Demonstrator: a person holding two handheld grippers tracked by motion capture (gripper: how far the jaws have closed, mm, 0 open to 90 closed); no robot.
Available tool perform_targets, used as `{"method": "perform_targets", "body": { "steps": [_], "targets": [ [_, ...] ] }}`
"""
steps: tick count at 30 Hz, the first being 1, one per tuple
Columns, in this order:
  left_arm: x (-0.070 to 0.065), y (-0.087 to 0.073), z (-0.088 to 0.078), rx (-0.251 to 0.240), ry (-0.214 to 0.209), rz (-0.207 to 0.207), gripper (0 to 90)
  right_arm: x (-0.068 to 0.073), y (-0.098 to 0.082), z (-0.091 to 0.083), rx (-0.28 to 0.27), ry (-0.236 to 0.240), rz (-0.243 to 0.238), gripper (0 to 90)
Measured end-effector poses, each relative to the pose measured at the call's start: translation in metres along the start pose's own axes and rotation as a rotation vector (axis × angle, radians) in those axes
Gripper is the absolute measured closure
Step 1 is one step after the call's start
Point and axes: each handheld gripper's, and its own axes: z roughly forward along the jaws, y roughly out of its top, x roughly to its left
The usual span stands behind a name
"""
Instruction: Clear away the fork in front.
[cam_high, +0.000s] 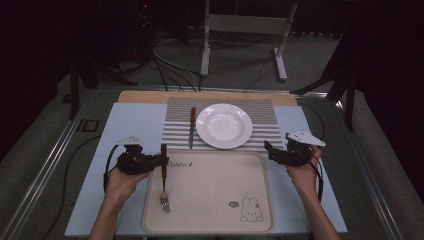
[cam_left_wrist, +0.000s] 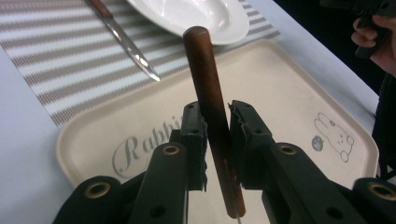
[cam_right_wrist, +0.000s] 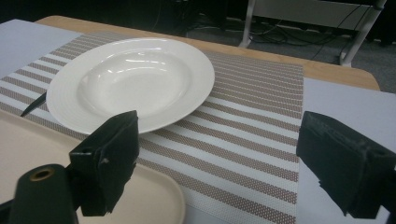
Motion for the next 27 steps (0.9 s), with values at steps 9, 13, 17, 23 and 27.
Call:
{"method": "perform_targets", "body": {
  "steps": [9, 13, 17, 23, 27],
  "targets": [
    [0.006, -0.014, 0.004, 0.042, 0.001, -0.01, 73.6, 0.002, 0.0, 0.0, 0.002, 0.004, -0.006, 13.4],
    [0.01, -0.019, 0.007, 0.065, 0.029, -0.017, 72.3, 0.002, 0.0, -0.001, -0.002, 0.005, -0.004, 13.4],
    [0.016, -0.022, 0.007, 0.062, 0.055, -0.033, 71.3, 0.005, -0.001, -0.002, 0.005, 0.008, -0.018, 13.2],
    [0.02, -0.025, 0.009, 0.075, 0.106, -0.044, 68.6, 0.012, -0.008, -0.013, 0.011, 0.014, -0.029, 12.9],
    [0.02, -0.026, 0.009, 0.082, 0.17, -0.041, 63.3, 0.015, -0.019, -0.021, 0.023, 0.027, -0.024, 12.4]
  ]
}}
